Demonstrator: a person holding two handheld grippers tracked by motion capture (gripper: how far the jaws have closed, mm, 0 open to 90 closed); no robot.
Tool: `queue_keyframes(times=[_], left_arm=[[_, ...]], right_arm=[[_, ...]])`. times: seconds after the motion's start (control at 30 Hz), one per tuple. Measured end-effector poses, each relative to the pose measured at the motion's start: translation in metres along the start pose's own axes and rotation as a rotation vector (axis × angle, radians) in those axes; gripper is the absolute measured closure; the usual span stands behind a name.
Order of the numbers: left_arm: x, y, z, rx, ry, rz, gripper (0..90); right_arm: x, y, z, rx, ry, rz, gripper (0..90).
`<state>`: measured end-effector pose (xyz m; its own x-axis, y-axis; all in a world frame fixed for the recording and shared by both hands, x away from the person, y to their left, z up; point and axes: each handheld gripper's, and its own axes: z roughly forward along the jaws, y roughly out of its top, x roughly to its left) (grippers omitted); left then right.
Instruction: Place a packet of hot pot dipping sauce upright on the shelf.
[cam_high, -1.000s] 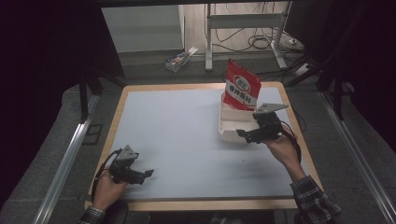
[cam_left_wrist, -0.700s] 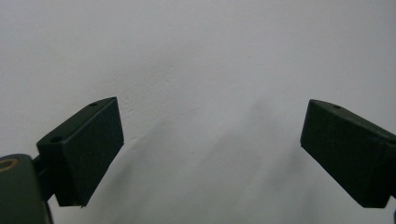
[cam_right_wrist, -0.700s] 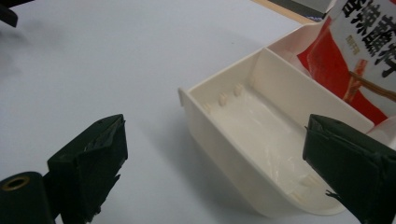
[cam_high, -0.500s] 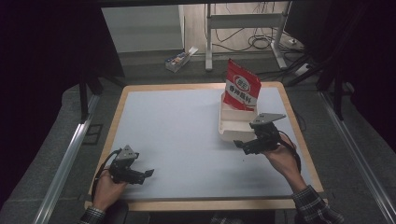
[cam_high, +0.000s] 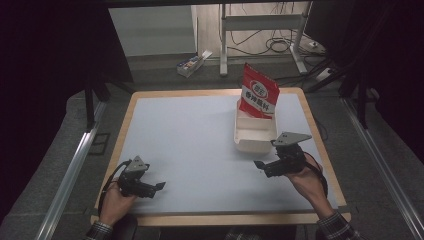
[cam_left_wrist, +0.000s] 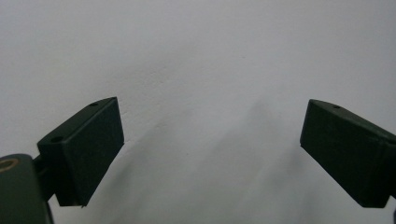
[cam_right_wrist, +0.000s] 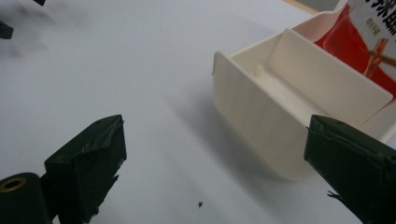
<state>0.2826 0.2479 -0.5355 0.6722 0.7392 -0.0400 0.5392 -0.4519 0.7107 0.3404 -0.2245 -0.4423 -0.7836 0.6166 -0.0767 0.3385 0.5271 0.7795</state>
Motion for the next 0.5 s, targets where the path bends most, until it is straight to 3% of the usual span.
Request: queue_keyframes(times=[0.5], left_arm=[[-0.001, 0.0, 0.002, 0.014, 0.001, 0.015, 6.1]], right_arm=[[0.005, -0.026, -0.011, 0.004, -0.025, 0.017, 5.4]])
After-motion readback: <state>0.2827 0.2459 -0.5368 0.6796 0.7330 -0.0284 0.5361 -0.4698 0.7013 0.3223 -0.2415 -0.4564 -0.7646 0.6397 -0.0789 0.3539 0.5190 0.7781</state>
